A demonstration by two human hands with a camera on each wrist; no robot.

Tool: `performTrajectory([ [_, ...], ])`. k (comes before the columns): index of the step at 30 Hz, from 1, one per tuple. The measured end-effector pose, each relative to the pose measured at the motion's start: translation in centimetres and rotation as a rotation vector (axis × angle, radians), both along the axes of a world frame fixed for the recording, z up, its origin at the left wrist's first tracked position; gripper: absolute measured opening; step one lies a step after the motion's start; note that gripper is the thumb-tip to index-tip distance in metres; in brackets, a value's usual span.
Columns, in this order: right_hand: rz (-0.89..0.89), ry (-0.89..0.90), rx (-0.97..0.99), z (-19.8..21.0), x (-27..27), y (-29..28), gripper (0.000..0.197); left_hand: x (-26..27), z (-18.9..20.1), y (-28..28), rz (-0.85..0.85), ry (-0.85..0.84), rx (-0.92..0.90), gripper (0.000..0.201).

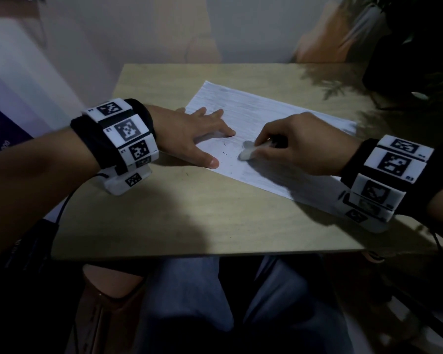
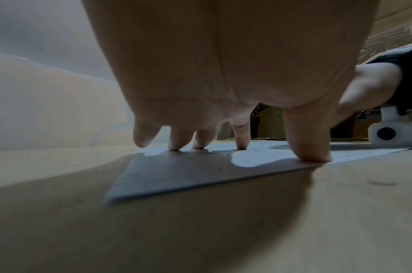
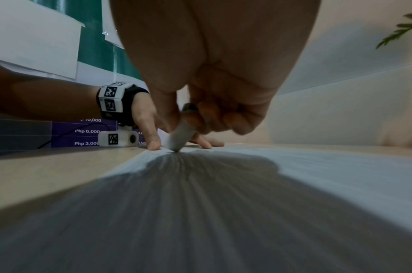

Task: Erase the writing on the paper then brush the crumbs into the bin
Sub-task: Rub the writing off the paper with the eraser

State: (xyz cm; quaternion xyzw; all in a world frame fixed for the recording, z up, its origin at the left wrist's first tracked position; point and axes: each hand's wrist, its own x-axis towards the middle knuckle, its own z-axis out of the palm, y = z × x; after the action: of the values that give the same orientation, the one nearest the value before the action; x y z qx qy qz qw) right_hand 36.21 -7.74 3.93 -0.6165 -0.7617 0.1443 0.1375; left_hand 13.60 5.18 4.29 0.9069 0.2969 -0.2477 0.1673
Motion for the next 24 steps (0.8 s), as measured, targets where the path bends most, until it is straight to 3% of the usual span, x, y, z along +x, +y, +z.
performTrajectory([
  [3, -0.003, -0.046, 0.057, -0.1, 0.0, -0.2, 0.039, 0.0, 0.0, 0.1, 0.000, -0.004, 0.002, 0.085],
  [7, 0.105, 0.031, -0.087, 0.2, -0.3, -1.2, 0.036, -0.1, -0.1, 0.1, -0.003, -0.009, 0.007, 0.084],
  [11, 0.002, -0.032, 0.052, -0.2, 0.4, -0.5, 0.037, 0.0, -0.1, 0.1, -0.006, -0.001, 0.005, 0.085],
  [13, 0.044, -0.031, 0.070, -0.2, 0.2, -0.8, 0.044, -0.1, 0.0, 0.0, -0.005, 0.000, 0.004, 0.087],
  [17, 0.127, 0.050, -0.097, 0.2, -0.1, -1.6, 0.042, 0.0, 0.1, -0.1, -0.007, 0.008, 0.004, 0.090],
  [21, -0.011, -0.005, 0.040, -0.2, 0.7, -0.8, 0.045, 0.0, 0.0, 0.0, -0.007, 0.006, 0.006, 0.089],
  [24, 0.042, -0.054, 0.085, -0.3, 0.3, -1.2, 0.040, -0.2, 0.0, 0.0, -0.006, -0.006, 0.006, 0.085],
])
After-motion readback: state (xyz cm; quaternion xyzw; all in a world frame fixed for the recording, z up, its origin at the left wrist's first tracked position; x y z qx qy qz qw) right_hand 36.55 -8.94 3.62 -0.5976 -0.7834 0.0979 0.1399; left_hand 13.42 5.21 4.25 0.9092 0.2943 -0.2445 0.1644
